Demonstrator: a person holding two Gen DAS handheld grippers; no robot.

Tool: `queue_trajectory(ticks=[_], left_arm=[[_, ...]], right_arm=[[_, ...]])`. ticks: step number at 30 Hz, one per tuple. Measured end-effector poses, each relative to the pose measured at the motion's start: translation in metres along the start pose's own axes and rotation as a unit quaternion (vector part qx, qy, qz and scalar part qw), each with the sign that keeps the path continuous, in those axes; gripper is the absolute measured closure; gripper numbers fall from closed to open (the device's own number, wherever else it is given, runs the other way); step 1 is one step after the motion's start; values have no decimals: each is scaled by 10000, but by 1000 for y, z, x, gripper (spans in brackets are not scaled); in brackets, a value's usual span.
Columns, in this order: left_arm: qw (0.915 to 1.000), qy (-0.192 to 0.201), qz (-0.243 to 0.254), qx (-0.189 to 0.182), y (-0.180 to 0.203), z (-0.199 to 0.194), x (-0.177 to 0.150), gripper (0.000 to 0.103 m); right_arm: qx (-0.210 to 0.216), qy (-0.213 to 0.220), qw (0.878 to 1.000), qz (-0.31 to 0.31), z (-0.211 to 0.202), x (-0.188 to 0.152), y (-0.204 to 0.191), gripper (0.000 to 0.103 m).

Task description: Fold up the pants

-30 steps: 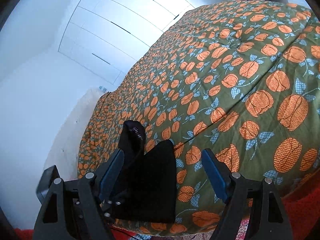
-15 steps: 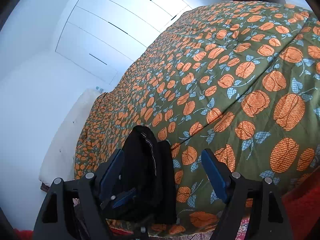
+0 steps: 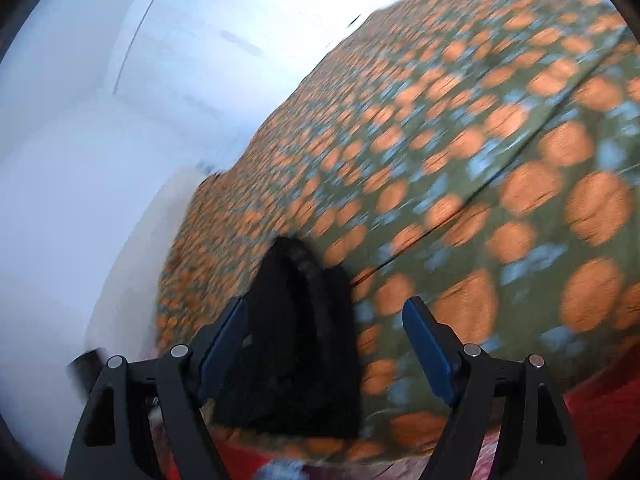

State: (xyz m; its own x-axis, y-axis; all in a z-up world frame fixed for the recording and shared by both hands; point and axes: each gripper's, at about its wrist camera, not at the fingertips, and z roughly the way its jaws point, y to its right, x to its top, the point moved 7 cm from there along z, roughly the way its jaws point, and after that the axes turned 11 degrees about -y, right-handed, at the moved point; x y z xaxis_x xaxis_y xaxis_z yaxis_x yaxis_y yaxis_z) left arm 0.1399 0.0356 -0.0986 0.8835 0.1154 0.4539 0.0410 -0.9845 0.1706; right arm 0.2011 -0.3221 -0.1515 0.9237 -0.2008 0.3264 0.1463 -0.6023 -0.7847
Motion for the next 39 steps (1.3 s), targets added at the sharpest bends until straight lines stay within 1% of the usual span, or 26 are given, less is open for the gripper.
queue_trajectory(ticks=[1, 3, 4, 5, 6, 7, 9, 11, 12, 14, 15, 16, 19, 21, 23, 26, 27, 29, 32, 39], left_arm=[[9998, 41, -169, 138, -14, 3, -5, 24], [9988, 70, -299, 389, -32, 12, -14, 24], [9981, 54, -360, 494, -38, 16, -18, 24], [9976, 11, -433, 542, -45, 23, -23, 24], [9973, -44, -494, 542, -49, 29, -29, 24], [9970, -80, -531, 556, -53, 30, -32, 24], [9967, -110, -551, 585, -56, 33, -35, 24], [9967, -76, -538, 608, -58, 32, -35, 24], [9967, -49, -534, 606, -62, 31, -33, 24], [9966, -14, -549, 616, -65, 30, -30, 24], [9965, -9, -574, 609, -67, 29, -30, 24], [9965, 4, -586, 592, -67, 27, -31, 24], [9966, 80, -643, 511, -69, 22, -31, 24], [9969, 126, -634, 451, -67, 19, -31, 24], [9976, 115, -533, 433, -61, 20, -31, 23], [9978, -45, -344, 561, -52, 29, -32, 23], [9976, -90, -298, 618, -50, 32, -33, 23], [9970, -146, -234, 727, -47, 34, -34, 23], [9960, -159, -228, 844, -47, 35, -34, 23], [9939, -225, -246, 1052, -53, 36, -37, 23]], right_arm=[[200, -216, 9996, -11, 8, -3, -6, 24], [573, -723, 9957, 4, 26, -9, -17, 24], [711, -987, 9926, 43, 36, -10, -21, 24], [740, -1160, 9905, 59, 43, -11, -22, 25], [673, -1350, 9885, 38, 50, -11, -24, 28], [569, -1503, 9870, -56, 56, -10, -26, 34], [200, -1840, 9820, -388, 70, -7, -32, 40], [-77, -2077, 9762, -622, 82, -6, -37, 45], [-243, -2211, 9720, -761, 89, -6, -40, 50], [-769, -2403, 9591, -1286, 101, -8, -46, 75], [-1189, -2420, 9497, -1595, 104, -8, -49, 94], [-1483, -2414, 9414, -1833, 104, -8, -52, 96], [-1650, -2308, 9325, -2234, 90, -9, -74, 98], [-1571, -2246, 9331, -2326, 74, -10, -86, 98], [-1597, -2242, 9342, -2268, 64, -15, -82, 98], [-1836, -2410, 9348, -1854, 69, -30, -40, 99], [-1853, -2463, 9353, -1735, 73, -34, -30, 99], [-1877, -2422, 9375, -1646, 77, -37, -22, 99], [-1909, -2290, 9389, -1719, 77, -34, -23, 98], [-1912, -2213, 9405, -1732, 86, -33, -23, 98]])
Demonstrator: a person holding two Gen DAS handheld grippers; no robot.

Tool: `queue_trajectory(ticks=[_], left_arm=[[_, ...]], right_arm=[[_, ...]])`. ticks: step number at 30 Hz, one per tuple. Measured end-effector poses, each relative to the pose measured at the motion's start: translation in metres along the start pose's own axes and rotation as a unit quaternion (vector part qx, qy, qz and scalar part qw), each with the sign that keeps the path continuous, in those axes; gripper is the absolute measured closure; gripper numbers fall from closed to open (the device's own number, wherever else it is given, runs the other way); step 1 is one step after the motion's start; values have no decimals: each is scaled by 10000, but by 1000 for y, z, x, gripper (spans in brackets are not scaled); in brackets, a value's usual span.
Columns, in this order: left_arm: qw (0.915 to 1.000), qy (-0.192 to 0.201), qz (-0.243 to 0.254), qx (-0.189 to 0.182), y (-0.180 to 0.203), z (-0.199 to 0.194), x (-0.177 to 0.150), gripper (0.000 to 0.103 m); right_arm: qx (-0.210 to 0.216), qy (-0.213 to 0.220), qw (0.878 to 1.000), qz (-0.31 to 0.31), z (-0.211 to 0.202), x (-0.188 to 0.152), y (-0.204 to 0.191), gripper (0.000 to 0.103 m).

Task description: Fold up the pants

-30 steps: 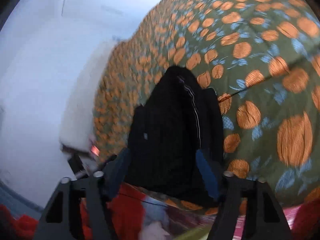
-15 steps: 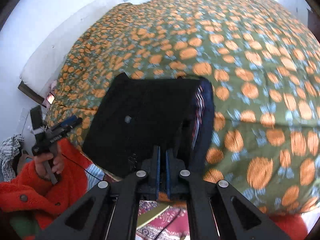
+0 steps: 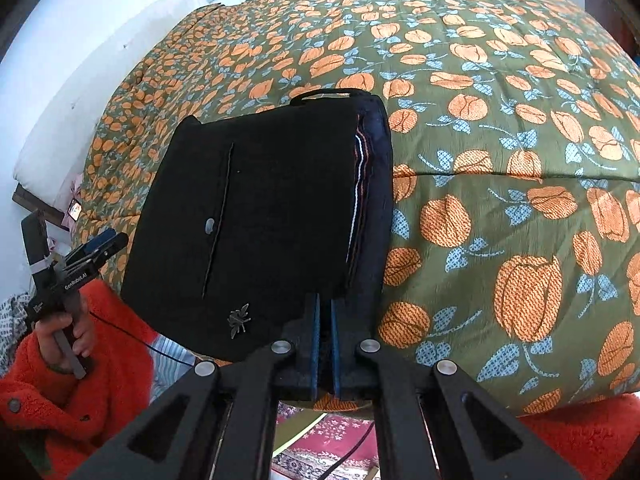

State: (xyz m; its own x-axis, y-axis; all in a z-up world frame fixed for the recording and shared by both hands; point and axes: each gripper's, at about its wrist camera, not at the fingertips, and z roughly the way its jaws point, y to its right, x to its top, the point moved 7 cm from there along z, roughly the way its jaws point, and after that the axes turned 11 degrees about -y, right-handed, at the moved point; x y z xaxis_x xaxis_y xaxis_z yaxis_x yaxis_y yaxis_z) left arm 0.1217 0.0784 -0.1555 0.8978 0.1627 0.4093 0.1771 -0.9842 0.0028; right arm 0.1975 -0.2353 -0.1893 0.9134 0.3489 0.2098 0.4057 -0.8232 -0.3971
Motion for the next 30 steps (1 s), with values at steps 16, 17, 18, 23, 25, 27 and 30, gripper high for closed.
queue_trajectory(ticks=[16, 17, 18, 23, 25, 27, 30], left_arm=[[9999, -124, 29, 42, 0, 8, -3, 23], [9999, -124, 58, 40, 2, 8, -3, 23], [9999, -119, 94, 43, 4, 9, -3, 23], [9995, -53, 301, 105, 13, 7, -5, 23], [9995, -55, 302, 76, 12, 7, -6, 23], [9996, -55, 277, 28, 11, 6, -7, 23], [9997, -67, 249, 31, 7, 6, -9, 23]], right_arm=[[-392, 493, 9979, 140, -42, 16, 3, 68], [-413, 666, 9969, 33, -53, 24, -4, 68], [-376, 810, 9959, -139, -63, 33, -14, 68], [97, 1082, 9897, -936, -69, 73, -66, 68], [138, 853, 9923, -882, -40, 84, -63, 69], [-181, 384, 9979, -488, -2, 86, -36, 78], [-119, 283, 9995, -118, 20, 80, -8, 96]])
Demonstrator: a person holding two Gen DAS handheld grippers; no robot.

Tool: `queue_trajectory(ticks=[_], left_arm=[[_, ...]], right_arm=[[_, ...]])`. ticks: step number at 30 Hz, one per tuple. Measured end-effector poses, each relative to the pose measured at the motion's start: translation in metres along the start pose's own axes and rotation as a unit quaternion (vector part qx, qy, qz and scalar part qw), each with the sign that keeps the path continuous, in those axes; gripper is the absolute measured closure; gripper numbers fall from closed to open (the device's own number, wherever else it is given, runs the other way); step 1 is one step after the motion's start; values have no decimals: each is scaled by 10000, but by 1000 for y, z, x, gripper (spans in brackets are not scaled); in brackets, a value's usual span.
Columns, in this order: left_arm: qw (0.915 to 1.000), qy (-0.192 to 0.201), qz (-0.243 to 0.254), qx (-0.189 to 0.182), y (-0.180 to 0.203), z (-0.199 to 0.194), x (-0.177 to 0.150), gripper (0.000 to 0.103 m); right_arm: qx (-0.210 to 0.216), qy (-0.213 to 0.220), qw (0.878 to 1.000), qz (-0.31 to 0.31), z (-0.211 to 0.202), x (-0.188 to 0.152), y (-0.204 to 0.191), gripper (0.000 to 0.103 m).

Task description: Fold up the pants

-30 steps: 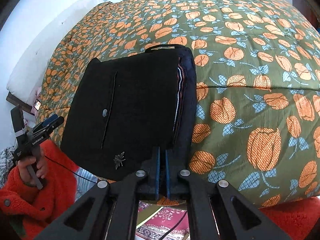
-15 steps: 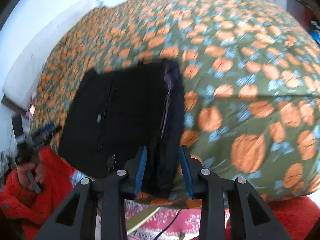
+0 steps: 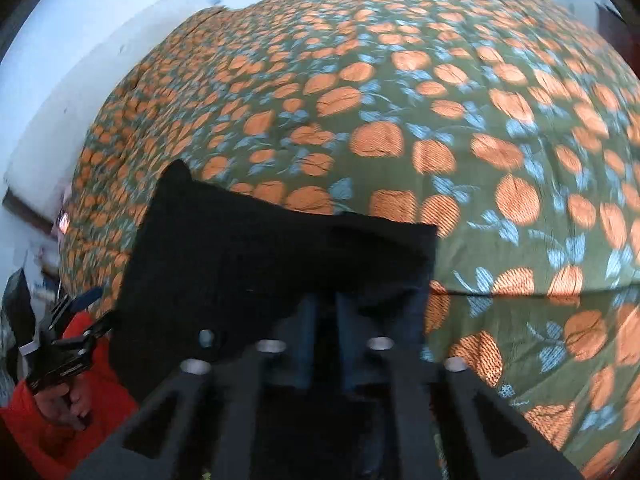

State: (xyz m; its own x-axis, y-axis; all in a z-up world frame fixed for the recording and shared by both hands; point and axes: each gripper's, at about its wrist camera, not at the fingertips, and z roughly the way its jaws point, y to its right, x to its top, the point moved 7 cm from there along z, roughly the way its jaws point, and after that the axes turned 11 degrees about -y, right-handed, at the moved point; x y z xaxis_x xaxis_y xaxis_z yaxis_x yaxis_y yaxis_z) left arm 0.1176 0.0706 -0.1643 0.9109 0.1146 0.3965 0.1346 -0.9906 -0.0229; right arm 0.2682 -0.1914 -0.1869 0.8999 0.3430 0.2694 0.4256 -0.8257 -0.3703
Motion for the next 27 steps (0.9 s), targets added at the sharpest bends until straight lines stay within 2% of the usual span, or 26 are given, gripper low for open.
queue_trajectory(ticks=[2, 6, 11, 12, 15, 17, 20, 22, 26, 27], left_arm=[[10000, -33, -53, -49, -2, 2, -1, 23], [9997, -70, -148, -160, -2, 3, 2, 23], [9997, -77, -101, -190, 3, 4, 3, 23], [9998, -86, -89, -184, 4, 4, 3, 23], [9996, -158, -85, -201, 5, 6, 1, 22], [9996, -161, -142, -185, 5, 2, -1, 22], [9987, 153, -97, -471, 16, -15, 2, 22], [9969, 320, 171, -693, 35, -21, 4, 20], [9920, 35, 1062, -675, 80, -4, -8, 19], [9903, -61, 1257, -584, 88, 4, -14, 19]], right_arm=[[102, 131, 9999, 17, -11, -5, -2, 96], [-88, 258, 9988, -394, -41, -23, -20, 96], [90, 311, 9970, -704, -66, -58, -43, 96], [92, 240, 9968, -759, -64, -66, -44, 96], [-346, -327, 9958, -783, -30, -93, -33, 95], [-219, -463, 9969, -591, -19, -102, -25, 95], [-147, -394, 9978, -522, -33, -94, -28, 95], [-254, -357, 9967, -686, -44, -77, -38, 95], [142, -285, 9928, -1155, -60, -18, -90, 95], [357, -391, 9906, -1263, -56, -1, -108, 91]])
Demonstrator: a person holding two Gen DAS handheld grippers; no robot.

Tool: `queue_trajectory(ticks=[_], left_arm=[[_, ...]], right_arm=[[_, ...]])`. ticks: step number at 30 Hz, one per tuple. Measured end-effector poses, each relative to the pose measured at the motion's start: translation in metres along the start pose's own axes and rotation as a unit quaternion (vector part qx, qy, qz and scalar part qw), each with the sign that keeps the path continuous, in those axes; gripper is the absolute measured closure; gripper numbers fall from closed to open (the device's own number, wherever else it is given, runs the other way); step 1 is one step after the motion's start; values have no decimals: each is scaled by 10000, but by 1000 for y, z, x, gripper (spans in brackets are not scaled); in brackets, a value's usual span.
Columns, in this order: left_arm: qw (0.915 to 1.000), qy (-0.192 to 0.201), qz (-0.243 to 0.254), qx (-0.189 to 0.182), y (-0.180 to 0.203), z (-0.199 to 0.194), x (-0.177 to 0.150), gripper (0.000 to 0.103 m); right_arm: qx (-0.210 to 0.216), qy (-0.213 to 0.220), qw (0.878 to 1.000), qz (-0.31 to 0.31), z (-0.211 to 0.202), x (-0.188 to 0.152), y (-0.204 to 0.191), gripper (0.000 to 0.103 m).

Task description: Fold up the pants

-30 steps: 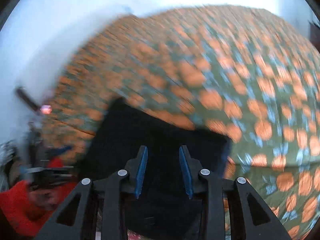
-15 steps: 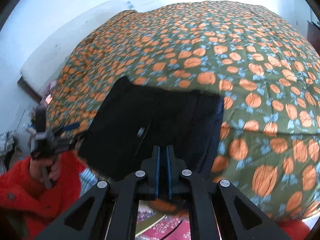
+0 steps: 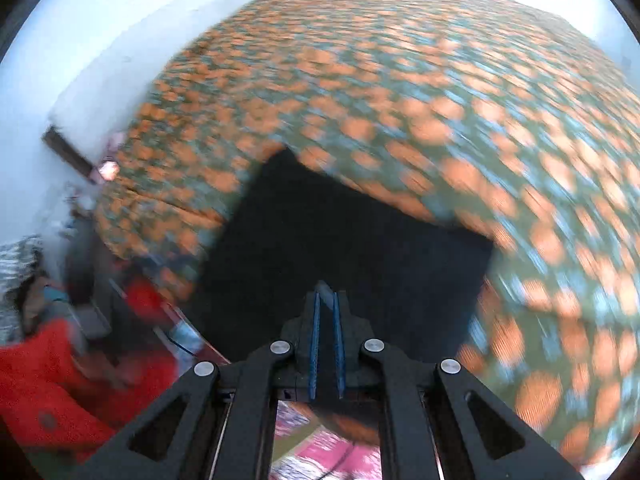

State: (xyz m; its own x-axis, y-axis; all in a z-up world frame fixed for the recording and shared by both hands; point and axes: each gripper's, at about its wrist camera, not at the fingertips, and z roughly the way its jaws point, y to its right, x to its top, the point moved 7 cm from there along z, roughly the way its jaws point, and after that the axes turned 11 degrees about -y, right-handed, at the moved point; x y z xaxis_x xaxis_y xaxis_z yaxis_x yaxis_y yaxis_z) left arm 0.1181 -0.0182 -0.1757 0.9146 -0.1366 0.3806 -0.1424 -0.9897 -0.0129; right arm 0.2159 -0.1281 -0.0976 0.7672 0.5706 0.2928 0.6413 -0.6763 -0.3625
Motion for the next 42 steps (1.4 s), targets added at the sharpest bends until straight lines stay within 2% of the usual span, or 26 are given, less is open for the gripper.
queue_trajectory(ticks=[3, 7, 9, 11, 14, 16, 18, 20, 23, 26, 28, 30, 31, 33, 36, 38, 42], left_arm=[[9996, 8, 187, 198, 6, 6, -3, 18], [10000, 32, 84, 2, 0, 5, -3, 17], [9999, 59, 157, 36, 1, 4, -5, 17], [9998, 70, 192, 48, 1, 5, -6, 16], [9998, 55, 187, -23, 1, 6, -6, 12], [9998, 48, 174, -60, -2, 9, -5, 10], [9998, 44, 161, -75, -2, 9, -4, 9], [9998, 45, 153, -83, -2, 10, -3, 8], [9999, 41, 140, -85, -3, 10, -3, 8], [9999, 30, 95, -84, -5, 10, -2, 8], [9999, 21, 61, -81, -6, 8, -3, 8], [9999, 5, -1, -119, -7, 5, -4, 8], [9998, 9, -60, -186, -8, 1, -4, 8], [9994, 49, -195, -281, -13, -4, -2, 8], [9968, 202, -644, -423, -32, -15, 4, 8], [9919, 244, -1122, -541, -54, -18, 5, 8], [9804, 139, -1862, -631, -92, -12, -5, 8]], right_arm=[[486, -453, 9975, -238, 32, 63, -33, 71], [700, -1478, 9855, -454, 112, 106, -63, 69], [606, -1819, 9806, -414, 146, 116, -64, 69], [182, -1830, 9823, -363, 172, 129, -52, 70], [-133, -1299, 9914, -29, 178, 157, -29, 70], [-187, -973, 9946, 307, 170, 166, -15, 70], [-75, -813, 9963, 281, 158, 166, -16, 70], [187, -752, 9970, 20, 141, 154, -26, 69], [755, -855, 9932, -218, 120, 114, -39, 68], [708, -902, 9933, -164, 104, 61, -16, 67], [370, -819, 9959, 14, 97, 23, 12, 68], [691, -517, 9955, 384, 81, -5, 34, 68], [638, -390, 9948, 684, 73, -24, 51, 69], [868, -138, 9909, 1020, 60, -53, 69, 69], [1099, 131, 9840, 1393, 54, -89, 81, 72], [1100, 323, 9806, 1592, 49, -106, 86, 72], [1151, 583, 9766, 1723, 35, -117, 91, 72]])
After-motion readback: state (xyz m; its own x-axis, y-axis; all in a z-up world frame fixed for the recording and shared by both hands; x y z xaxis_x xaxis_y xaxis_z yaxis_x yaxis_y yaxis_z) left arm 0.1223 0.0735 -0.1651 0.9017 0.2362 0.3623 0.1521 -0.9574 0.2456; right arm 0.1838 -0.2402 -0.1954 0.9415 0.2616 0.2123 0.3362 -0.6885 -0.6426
